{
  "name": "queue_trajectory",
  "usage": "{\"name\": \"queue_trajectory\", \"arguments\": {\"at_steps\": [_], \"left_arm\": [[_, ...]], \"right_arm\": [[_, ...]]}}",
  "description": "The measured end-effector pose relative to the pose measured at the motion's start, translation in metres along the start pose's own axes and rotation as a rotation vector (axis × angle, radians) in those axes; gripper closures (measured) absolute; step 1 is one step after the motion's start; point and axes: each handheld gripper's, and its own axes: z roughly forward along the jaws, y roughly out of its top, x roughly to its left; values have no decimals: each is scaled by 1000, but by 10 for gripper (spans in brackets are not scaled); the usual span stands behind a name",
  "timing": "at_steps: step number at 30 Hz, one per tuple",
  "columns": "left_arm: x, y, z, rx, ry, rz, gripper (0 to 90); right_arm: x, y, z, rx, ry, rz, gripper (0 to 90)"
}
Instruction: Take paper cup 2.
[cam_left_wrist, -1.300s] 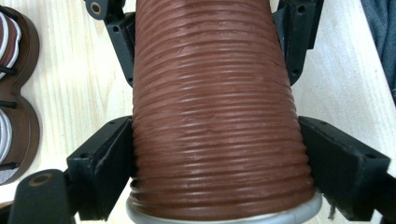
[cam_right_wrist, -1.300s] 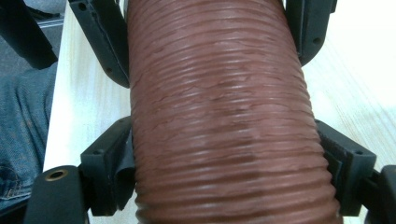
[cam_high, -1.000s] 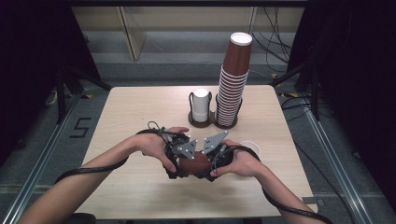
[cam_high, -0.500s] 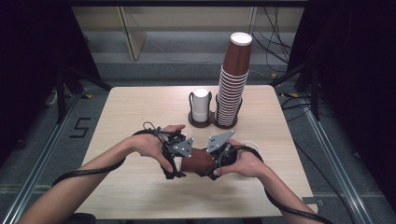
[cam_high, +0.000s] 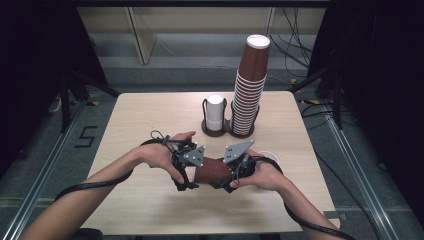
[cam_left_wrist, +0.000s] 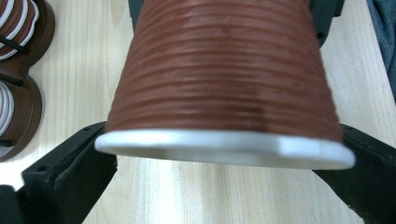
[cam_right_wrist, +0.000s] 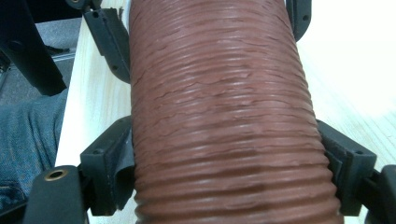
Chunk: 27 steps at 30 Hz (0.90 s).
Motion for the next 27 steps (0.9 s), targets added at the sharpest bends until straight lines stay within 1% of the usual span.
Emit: {"name": "queue_trajectory", "arguments": {"at_steps": [2, 3, 6, 7, 9, 10, 11, 12, 14, 16, 19, 26, 27], "left_arm": [[1, -2, 0, -4, 1, -6, 0], [1, -2, 0, -5, 1, -10, 0], [2, -4, -1, -18, 5, -18, 0], [2, -4, -1, -20, 7, -20, 0], [2, -5, -1, -27, 10, -25, 0], [2, -6, -1, -34, 9, -29, 0], [3, -6, -1, -37, 10, -31, 0], [3, -6, -1, -41, 12, -32, 0], [4, -6, -1, -50, 13, -37, 0], [4, -6, -2, -63, 18, -45, 0], [5, -6, -2, -72, 17, -52, 0], [5, -6, -2, -74, 15, -53, 0], [5, -6, -2, -77, 13, -56, 0]], "right_arm": [[0, -1, 0, 0, -2, -1, 201], [-2, -1, -1, -8, -8, -28, 201], [-2, -2, -1, -24, -5, -15, 201], [-3, -3, -2, -30, -20, -27, 201], [-4, -4, -3, -49, -21, -23, 200], [-4, -4, -3, -45, -12, -8, 201], [-4, -4, -4, -60, -23, -15, 200], [-4, -5, -4, -66, -18, -1, 201], [-4, -5, -6, -72, -23, 8, 201], [-5, -5, -6, -89, -33, 0, 201], [-6, -6, -7, -109, -36, 4, 200], [-6, -6, -7, -114, -29, 3, 200], [-5, -6, -7, -115, -31, 9, 200]]}}
